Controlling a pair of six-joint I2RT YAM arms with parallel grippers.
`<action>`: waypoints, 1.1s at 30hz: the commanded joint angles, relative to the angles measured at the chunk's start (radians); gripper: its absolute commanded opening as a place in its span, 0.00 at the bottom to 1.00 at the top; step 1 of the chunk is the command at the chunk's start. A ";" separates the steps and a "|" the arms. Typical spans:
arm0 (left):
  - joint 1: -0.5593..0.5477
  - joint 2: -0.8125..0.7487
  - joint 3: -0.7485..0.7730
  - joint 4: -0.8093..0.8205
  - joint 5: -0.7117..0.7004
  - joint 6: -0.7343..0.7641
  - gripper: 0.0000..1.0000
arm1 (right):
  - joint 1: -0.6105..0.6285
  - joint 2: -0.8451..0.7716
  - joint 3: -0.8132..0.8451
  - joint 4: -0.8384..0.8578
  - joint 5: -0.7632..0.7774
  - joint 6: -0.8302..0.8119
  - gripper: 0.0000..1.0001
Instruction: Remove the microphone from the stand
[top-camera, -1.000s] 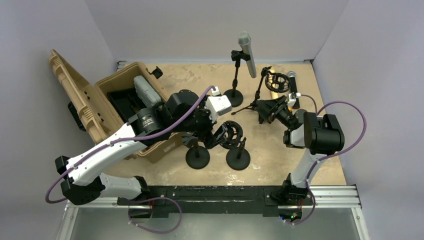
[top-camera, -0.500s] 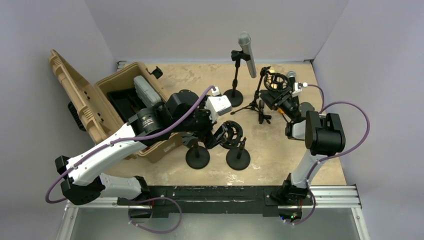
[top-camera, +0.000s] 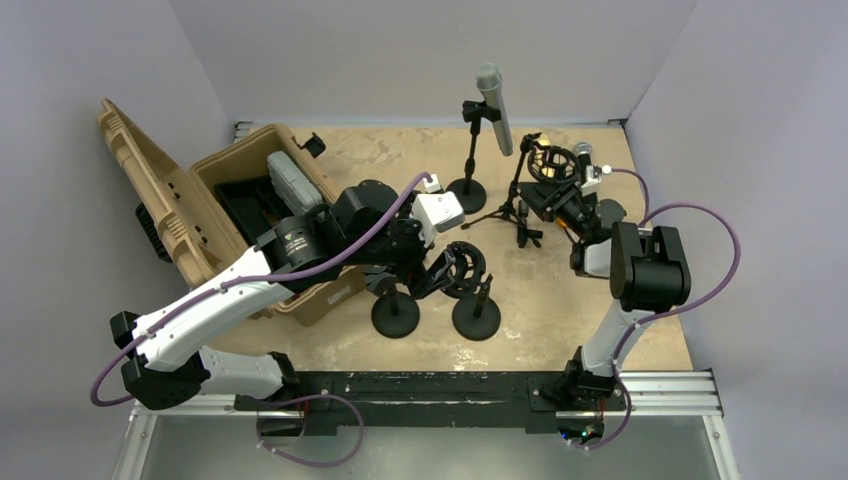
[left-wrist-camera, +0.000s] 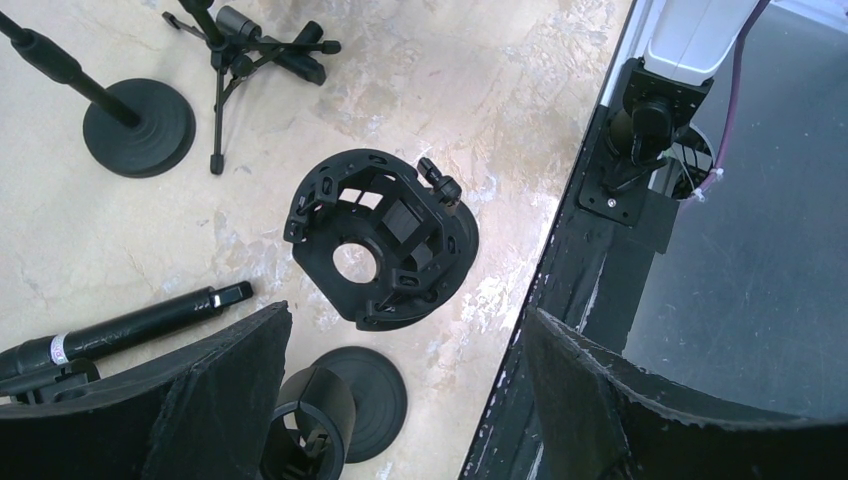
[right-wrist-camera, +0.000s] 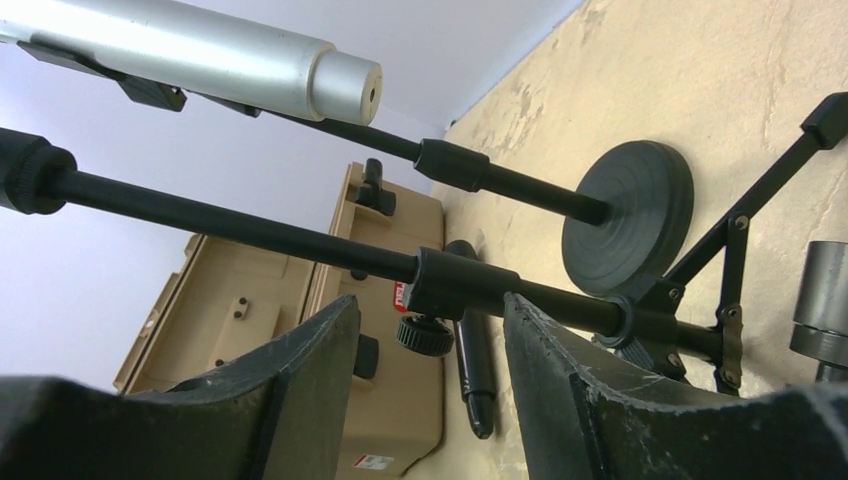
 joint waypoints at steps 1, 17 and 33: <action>-0.005 -0.012 0.008 0.016 0.005 0.024 0.84 | 0.032 -0.024 0.024 0.022 0.009 -0.021 0.54; -0.008 -0.016 0.011 0.014 0.001 0.025 0.84 | 0.064 -0.017 -0.007 0.045 0.023 -0.013 0.51; -0.011 -0.018 0.010 0.015 -0.002 0.024 0.84 | 0.064 0.005 0.014 0.030 0.049 -0.044 0.24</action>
